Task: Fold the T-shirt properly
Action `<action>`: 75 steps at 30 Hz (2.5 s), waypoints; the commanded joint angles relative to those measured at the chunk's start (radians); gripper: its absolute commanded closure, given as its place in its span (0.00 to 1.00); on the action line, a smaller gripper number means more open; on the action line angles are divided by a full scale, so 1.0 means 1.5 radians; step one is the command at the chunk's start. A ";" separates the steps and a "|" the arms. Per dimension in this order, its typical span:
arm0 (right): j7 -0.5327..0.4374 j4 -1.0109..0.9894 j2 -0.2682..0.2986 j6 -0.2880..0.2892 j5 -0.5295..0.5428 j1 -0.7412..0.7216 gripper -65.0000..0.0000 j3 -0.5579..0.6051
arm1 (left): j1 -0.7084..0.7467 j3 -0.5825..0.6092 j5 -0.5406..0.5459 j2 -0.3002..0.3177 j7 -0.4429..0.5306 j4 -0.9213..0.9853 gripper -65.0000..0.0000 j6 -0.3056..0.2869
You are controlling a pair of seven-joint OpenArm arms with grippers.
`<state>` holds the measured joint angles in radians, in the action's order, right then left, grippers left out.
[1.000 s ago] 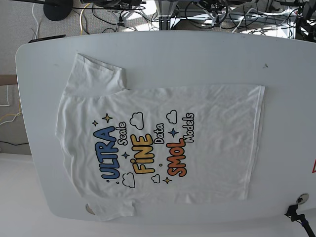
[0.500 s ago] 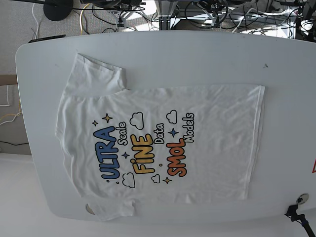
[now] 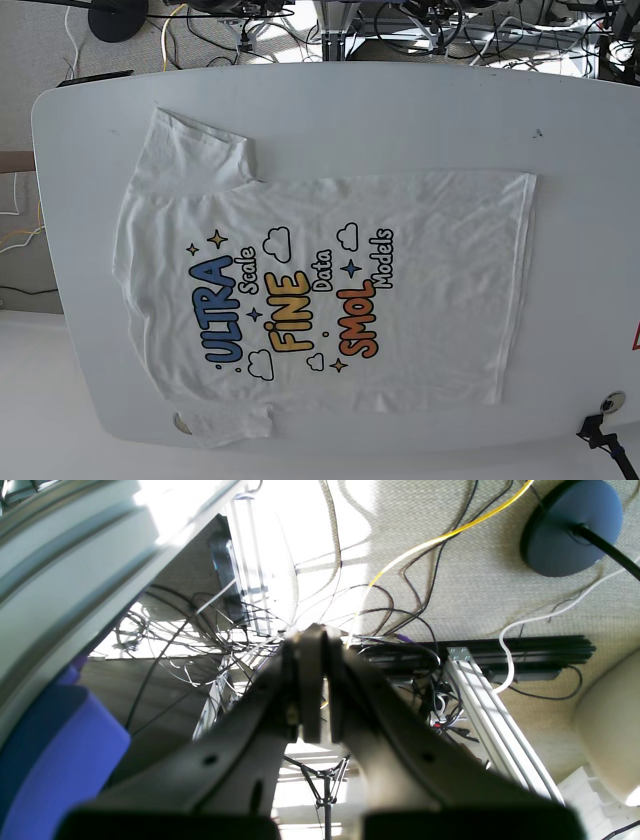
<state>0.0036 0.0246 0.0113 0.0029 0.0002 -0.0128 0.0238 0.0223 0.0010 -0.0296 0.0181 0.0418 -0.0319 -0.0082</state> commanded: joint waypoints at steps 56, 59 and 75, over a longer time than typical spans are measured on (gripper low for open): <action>-0.039 0.770 0.022 0.010 -0.001 0.543 0.31 0.010 | 0.494 -0.056 0.001 0.035 -0.013 -0.727 0.34 -0.063; -0.038 0.832 0.022 0.010 -0.001 0.587 0.31 0.010 | 0.541 -0.056 0.001 0.035 -0.013 -0.784 0.34 -0.063; -0.038 1.187 0.037 0.007 -0.005 0.798 0.31 0.009 | 0.740 -0.077 0.002 0.037 -0.013 -1.086 0.35 -0.063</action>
<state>-0.0334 1.7550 0.0616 0.0151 -0.0040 1.1572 0.0387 1.1069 -0.1139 -0.0288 0.0727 0.0093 -1.6459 -0.1051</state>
